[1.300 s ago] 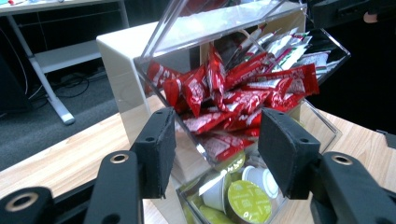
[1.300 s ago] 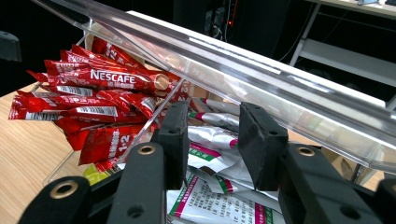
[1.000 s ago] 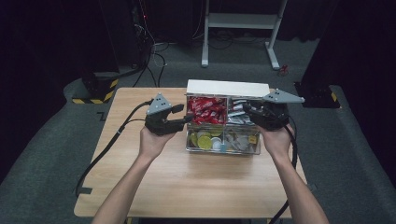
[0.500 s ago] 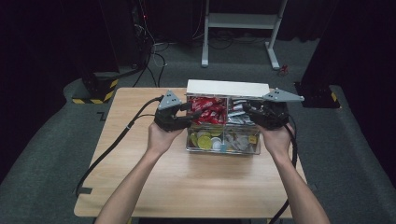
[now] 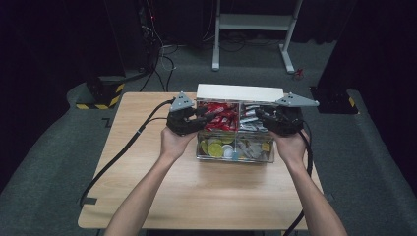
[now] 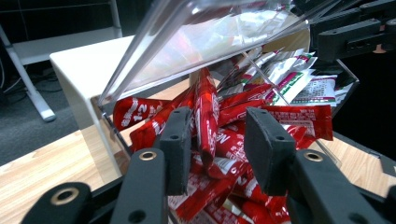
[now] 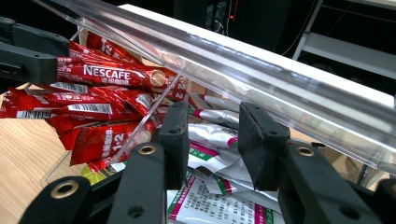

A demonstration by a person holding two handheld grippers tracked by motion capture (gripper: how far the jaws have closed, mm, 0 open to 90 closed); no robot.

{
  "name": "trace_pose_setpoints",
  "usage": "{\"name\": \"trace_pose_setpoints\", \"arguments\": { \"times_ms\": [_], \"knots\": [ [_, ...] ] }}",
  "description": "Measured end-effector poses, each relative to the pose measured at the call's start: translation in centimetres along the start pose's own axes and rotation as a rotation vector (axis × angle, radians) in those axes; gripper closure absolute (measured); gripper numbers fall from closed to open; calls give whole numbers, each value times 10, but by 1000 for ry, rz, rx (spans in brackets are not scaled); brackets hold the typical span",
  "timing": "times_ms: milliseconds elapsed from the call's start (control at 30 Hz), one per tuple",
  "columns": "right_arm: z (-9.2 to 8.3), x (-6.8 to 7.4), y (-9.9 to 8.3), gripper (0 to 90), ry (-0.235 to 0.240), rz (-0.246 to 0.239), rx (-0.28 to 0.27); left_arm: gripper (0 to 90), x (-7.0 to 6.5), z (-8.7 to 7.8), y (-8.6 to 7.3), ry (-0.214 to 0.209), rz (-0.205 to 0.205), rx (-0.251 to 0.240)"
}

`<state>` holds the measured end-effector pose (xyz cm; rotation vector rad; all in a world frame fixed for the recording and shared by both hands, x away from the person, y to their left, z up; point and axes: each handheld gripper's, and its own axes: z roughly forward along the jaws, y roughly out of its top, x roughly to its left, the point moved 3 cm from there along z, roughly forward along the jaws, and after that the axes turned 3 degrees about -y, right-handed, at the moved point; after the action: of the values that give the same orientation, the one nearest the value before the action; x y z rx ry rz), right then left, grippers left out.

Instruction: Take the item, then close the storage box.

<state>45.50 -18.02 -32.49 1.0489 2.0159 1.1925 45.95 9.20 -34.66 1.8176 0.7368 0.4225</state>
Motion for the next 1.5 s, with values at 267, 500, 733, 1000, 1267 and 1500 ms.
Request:
{"name": "trace_pose_setpoints", "arguments": {
  "times_ms": [267, 500, 733, 1000, 1267, 1500],
  "knots": [
    [0, 0, 0, 634, 0, 1, 6, 658, 0, 8, 1, 24, -25, 2],
    [0, 1, -1, 634, -9, -1, 0, 699, -3, 20, -1, 32, 2, 45],
    [2, 1, -2, 632, -9, -7, 1, 800, -2, 20, -1, 40, -5, 46],
    [2, 1, -3, 631, -8, 2, 0, 827, -5, 11, 2, 28, 11, 30],
    [3, 1, -4, 630, -9, -1, -2, 831, -7, -5, 4, 19, 26, -1],
    [4, 1, -4, 629, -6, 10, 1, 831, -6, -15, 2, 4, 24, 10]
  ]
}}
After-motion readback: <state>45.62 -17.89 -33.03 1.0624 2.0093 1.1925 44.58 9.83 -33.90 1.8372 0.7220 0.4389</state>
